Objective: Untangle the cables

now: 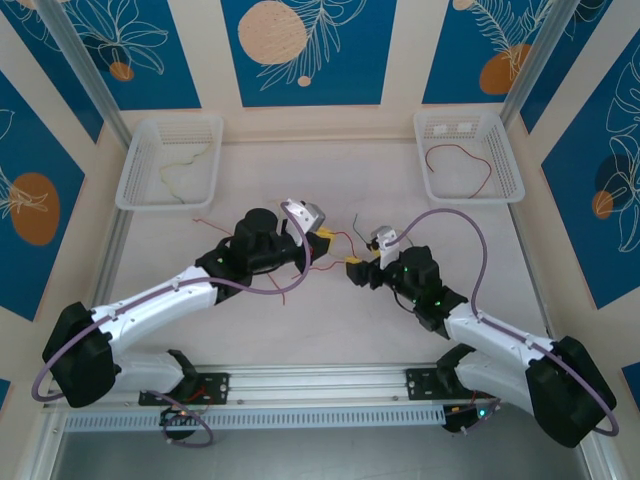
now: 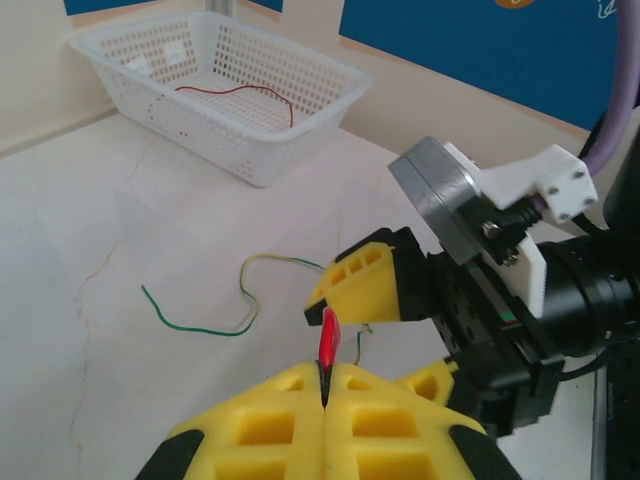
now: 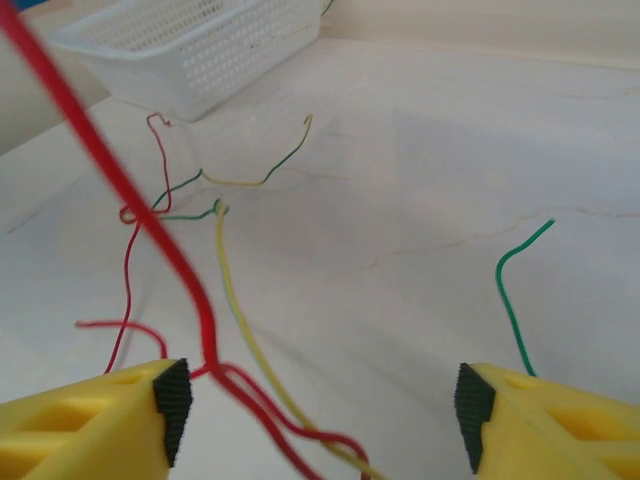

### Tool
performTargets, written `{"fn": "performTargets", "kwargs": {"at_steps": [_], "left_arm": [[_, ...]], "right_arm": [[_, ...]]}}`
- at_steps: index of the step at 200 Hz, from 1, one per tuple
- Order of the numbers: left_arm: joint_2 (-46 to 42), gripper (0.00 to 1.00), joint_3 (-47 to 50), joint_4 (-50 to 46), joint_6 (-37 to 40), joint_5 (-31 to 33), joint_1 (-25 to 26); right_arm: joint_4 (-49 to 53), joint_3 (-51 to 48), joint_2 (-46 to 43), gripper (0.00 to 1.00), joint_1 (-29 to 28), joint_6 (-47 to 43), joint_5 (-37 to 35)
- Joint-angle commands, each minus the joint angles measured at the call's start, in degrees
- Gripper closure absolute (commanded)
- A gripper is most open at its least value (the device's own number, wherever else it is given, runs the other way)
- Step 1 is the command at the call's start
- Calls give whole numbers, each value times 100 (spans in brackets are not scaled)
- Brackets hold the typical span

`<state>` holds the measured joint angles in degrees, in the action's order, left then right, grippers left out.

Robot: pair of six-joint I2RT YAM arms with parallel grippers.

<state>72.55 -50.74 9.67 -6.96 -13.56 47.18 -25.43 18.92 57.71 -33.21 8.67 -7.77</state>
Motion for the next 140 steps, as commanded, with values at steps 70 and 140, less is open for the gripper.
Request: {"fn": "performTargets", "kwargs": {"at_steps": [70, 140], "left_arm": [[-210, 64, 5, 240, -11, -28, 90], [-549, 18, 518, 471, 657, 865, -149]], "right_arm": [[-350, 422, 97, 95, 85, -166, 66], [-66, 177, -474, 100, 445, 132, 651]]}}
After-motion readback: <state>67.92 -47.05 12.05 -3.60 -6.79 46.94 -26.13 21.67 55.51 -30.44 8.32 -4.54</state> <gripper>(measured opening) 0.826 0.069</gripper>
